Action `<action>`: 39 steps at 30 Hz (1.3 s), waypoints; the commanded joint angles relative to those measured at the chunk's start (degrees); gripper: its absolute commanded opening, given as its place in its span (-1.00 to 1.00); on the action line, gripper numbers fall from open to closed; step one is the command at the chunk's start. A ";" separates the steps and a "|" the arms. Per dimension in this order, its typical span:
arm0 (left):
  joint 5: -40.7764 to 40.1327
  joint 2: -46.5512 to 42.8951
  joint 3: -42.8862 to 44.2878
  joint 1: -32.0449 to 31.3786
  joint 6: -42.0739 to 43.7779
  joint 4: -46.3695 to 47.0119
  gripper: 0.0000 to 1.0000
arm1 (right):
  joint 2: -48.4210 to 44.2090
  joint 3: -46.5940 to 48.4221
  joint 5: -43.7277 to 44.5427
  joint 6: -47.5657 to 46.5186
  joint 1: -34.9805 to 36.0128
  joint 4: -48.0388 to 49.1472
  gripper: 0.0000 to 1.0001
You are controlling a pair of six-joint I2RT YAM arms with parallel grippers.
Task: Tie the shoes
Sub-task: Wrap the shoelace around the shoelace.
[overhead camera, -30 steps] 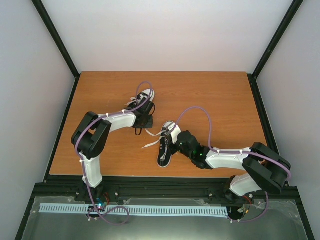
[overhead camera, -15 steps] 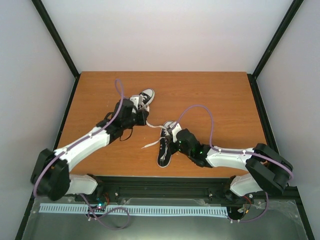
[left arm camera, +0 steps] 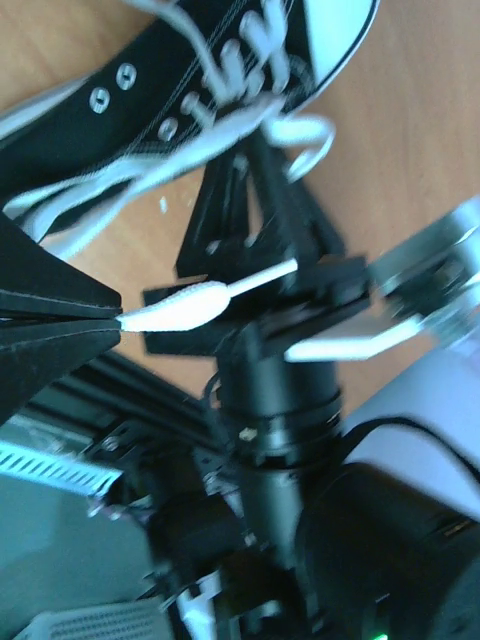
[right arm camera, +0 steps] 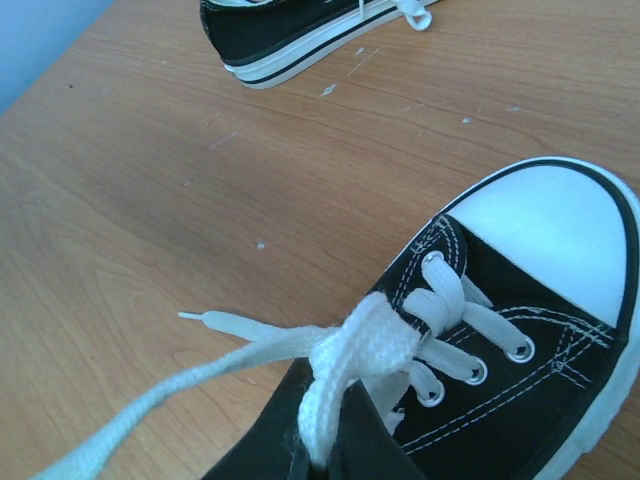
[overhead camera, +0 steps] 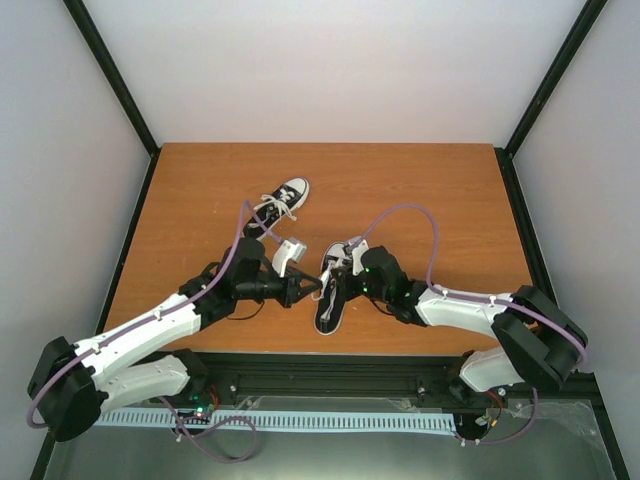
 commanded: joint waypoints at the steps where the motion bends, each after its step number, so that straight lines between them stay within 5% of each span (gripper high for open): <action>1: 4.62 -1.66 -0.38 -3.77 3.06 -2.82 -0.98 | 0.00 1.45 -5.18 2.72 -1.57 1.60 -0.94; 18: 2.75 14.71 5.81 -18.36 9.01 -4.93 -0.94 | 1.75 2.15 -11.13 3.21 -5.10 2.67 -0.94; 23: -5.52 13.13 5.61 -18.37 8.78 -3.37 0.02 | 0.88 1.18 -11.41 2.02 -5.09 3.44 -0.94; 26: -11.16 7.13 3.65 -17.83 7.32 -3.42 0.33 | 0.41 0.24 -11.58 1.20 -5.10 4.67 -0.94; 33: -19.09 -4.71 2.69 -12.24 2.95 -7.38 0.70 | 0.31 -1.80 -13.02 -1.01 -5.10 8.18 -0.94; 39: -20.94 4.58 13.25 -5.52 1.76 -12.38 0.76 | -0.92 -3.92 -14.15 -5.53 -4.78 9.43 -0.94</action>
